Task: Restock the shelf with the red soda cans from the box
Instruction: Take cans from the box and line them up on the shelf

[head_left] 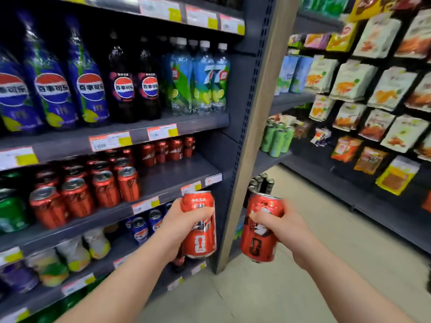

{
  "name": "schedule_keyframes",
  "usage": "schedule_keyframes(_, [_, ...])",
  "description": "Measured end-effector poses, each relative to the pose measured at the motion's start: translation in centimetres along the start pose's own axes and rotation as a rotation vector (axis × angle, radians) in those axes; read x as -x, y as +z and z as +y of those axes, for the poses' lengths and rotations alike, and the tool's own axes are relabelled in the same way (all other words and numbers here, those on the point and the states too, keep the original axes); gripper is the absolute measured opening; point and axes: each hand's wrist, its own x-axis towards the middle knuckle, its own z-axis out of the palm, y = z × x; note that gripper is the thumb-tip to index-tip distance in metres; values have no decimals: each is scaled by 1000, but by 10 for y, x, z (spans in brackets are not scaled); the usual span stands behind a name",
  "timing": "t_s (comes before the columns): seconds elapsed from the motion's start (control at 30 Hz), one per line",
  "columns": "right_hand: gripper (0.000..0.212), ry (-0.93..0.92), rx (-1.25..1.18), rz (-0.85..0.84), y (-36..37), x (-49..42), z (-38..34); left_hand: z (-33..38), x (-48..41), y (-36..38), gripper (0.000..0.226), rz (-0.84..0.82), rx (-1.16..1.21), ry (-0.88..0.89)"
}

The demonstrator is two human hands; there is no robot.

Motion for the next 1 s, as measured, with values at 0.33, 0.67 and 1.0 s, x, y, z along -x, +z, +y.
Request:
schedule_keyframes(0.33, [32,-80,104,-347,-1,-166,-17,15,-77,34,45,357,157,6])
schedule_keyframes(0.67, [41,-103,140,-501,123,-271,-16,9,-159,-32,55,593,267,40])
schedule_keyframes(1.0, [44,-289,161,-428,249,-379,-2,-18,-239,-95,67,669,196,96])
